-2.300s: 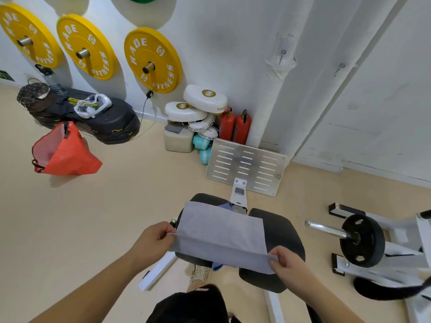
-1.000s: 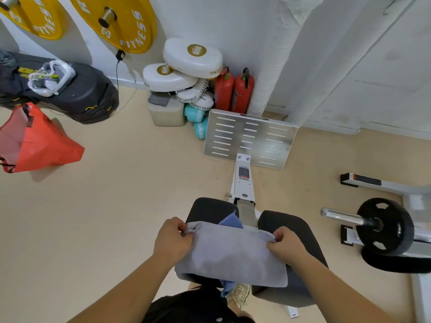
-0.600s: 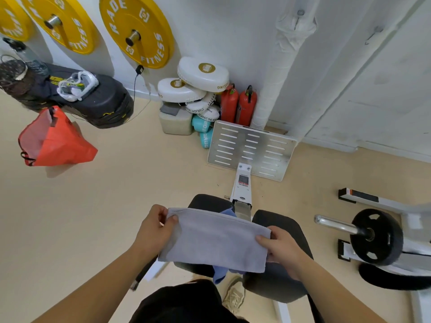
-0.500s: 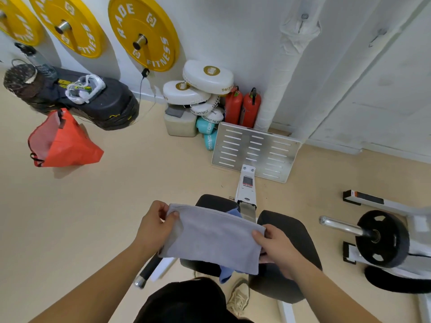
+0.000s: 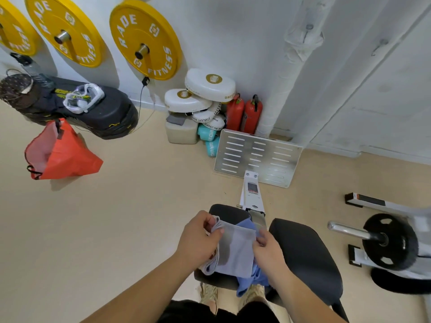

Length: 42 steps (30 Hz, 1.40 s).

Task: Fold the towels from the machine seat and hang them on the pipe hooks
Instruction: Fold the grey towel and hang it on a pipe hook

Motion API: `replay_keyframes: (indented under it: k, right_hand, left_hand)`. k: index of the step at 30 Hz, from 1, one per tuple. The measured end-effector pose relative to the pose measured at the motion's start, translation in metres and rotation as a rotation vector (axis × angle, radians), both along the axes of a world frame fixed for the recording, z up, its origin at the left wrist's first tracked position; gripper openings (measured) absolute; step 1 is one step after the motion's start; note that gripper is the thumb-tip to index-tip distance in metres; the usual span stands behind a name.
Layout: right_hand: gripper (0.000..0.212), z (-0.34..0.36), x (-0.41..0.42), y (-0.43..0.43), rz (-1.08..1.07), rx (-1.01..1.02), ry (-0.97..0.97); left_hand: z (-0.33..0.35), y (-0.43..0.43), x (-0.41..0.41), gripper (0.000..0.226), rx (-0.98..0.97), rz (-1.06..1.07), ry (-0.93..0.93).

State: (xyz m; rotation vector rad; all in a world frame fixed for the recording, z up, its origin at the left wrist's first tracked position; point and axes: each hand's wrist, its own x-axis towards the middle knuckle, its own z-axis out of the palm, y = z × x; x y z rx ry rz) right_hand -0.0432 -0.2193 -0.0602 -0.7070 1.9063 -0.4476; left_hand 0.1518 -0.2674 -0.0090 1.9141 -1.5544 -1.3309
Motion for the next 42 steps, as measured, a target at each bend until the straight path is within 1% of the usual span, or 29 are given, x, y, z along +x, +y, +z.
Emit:
replay_keyframes:
  k: [2,5,9,12,14,16,18,19,20,22,23,24,26,28,30,32,33,36,38,40,42]
  right_hand:
    - [0.024,0.005,-0.007,0.001,-0.012,0.047,-0.098]
    - [0.033,0.01,-0.017,0.003,-0.035,0.08,-0.208]
    - [0.033,0.012,-0.029,0.004,0.058,0.069,-0.247]
    - [0.039,0.013,-0.032,0.005,0.059,0.071,-0.292]
    - [0.037,0.01,-0.033,0.007,0.054,0.076,-0.301]
    - [0.031,0.001,-0.036,0.008,0.048,0.074,-0.26]
    - [0.023,-0.007,-0.033,0.007,0.056,0.069,-0.211]
    - [0.023,-0.014,-0.032,0.007,0.114,0.054,-0.12]
    - [0.03,-0.019,-0.029,0.005,0.212,0.036,0.026]
    - [0.047,-0.016,-0.02,0.003,0.468,-0.053,0.375]
    - [0.052,-0.009,-0.014,0.003,0.581,-0.111,0.47]
    - [0.057,-0.004,-0.007,0.002,0.682,-0.142,0.503]
    - [0.066,-0.001,0.002,0.003,0.822,-0.15,0.474]
    - [0.076,-0.005,0.009,0.002,0.861,-0.051,0.433]
    - [0.083,-0.011,0.012,-0.001,0.858,-0.018,0.45]
    - [0.083,-0.013,0.013,0.003,0.902,-0.018,0.53]
    - [0.082,-0.016,0.014,0.004,0.899,-0.052,0.596]
    - [0.08,-0.023,0.017,0.005,0.838,-0.147,0.713]
    - [0.081,-0.021,0.017,0.004,0.836,-0.097,0.672]
    - [0.078,-0.019,0.013,0.001,0.797,-0.037,0.531]
    - [0.066,-0.017,0.005,-0.003,0.718,-0.069,0.355]
  left_hand:
    - [-0.009,-0.002,-0.023,0.019,-0.003,-0.085,-0.037]
    - [-0.023,-0.002,-0.053,0.022,0.026,-0.178,-0.064]
    - [-0.043,0.002,-0.083,0.021,0.082,-0.211,-0.094]
    - [-0.058,0.005,-0.092,0.005,0.135,-0.304,-0.139]
    - [-0.066,0.008,-0.094,0.013,0.131,-0.423,-0.164]
    - [-0.066,0.011,-0.092,0.02,0.126,-0.513,-0.162]
    - [-0.059,0.012,-0.083,0.029,0.146,-0.5,-0.113]
    - [-0.058,0.01,-0.073,0.033,0.143,-0.434,-0.122]
    - [-0.058,0.008,-0.061,0.035,0.113,-0.351,-0.163]
    - [-0.058,0.004,-0.036,0.034,0.1,-0.204,-0.299]
    - [-0.059,0.004,-0.024,0.034,0.129,-0.158,-0.358]
    - [-0.06,0.004,-0.016,0.035,0.181,-0.127,-0.372]
    - [-0.064,0.007,-0.006,0.042,0.288,-0.067,-0.3]
    - [-0.069,0.01,-0.005,0.041,0.343,-0.028,-0.219]
    - [-0.073,0.009,-0.007,0.038,0.365,-0.008,-0.13]
    - [-0.071,0.008,-0.011,0.031,0.394,-0.006,-0.05]
    - [-0.069,0.008,-0.013,0.028,0.393,-0.014,-0.036]
    - [-0.067,0.006,-0.015,0.018,0.308,-0.087,-0.091]
    - [-0.064,0.004,-0.018,0.018,0.244,-0.138,-0.156]
    - [-0.059,0.003,-0.023,0.025,0.193,-0.164,-0.16]
    - [-0.052,0.003,-0.032,0.032,0.15,-0.199,-0.136]
